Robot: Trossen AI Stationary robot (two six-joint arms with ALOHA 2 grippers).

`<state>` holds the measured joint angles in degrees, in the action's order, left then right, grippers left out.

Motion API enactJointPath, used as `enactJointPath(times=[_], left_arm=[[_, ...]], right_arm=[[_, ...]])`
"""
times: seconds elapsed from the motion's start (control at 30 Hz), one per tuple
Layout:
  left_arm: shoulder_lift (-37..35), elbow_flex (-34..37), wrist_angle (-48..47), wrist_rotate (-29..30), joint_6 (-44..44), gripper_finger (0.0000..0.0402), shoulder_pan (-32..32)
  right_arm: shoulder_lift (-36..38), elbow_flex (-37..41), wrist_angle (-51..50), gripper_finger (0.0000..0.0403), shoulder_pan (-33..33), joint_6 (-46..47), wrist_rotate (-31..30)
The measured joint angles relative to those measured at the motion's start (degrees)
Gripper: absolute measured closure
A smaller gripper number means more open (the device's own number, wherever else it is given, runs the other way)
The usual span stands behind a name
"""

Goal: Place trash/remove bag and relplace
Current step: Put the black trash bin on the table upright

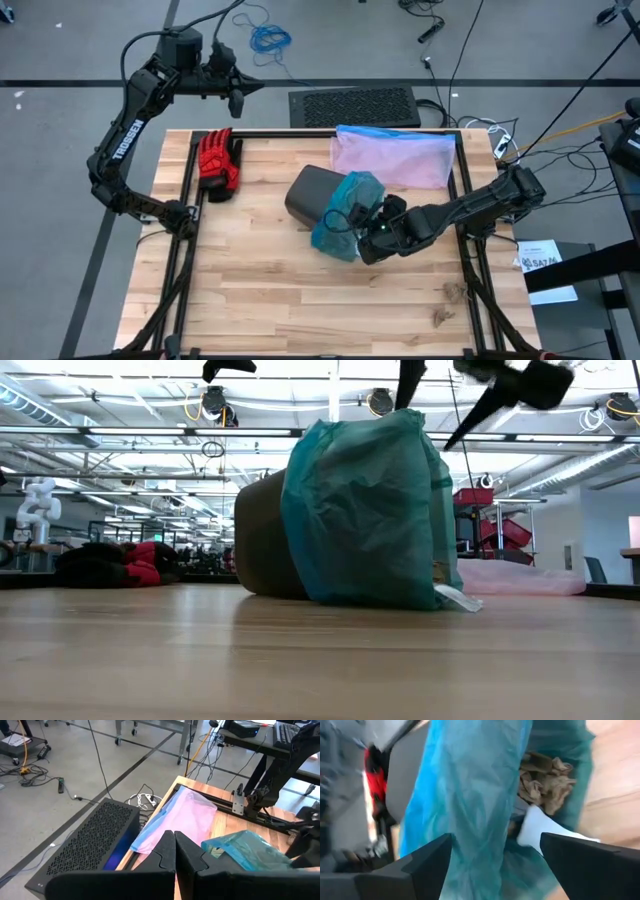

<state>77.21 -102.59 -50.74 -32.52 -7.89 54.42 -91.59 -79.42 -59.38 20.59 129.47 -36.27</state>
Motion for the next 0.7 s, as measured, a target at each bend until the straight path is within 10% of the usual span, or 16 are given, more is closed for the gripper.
enactJointPath(times=[0.43, 0.7], left_arm=[[0.0, 0.0, -1.3, 0.0, 0.0, 0.0401, 0.0], [0.0, 0.0, -2.4, 0.0, 0.1, 0.0401, 0.0]], right_arm=[[0.2, 21.5, 40.0, 0.0153, -1.6, 0.4, -17.5], [0.5, 20.0, 43.1, 0.0383, -5.7, -10.3, -18.0]])
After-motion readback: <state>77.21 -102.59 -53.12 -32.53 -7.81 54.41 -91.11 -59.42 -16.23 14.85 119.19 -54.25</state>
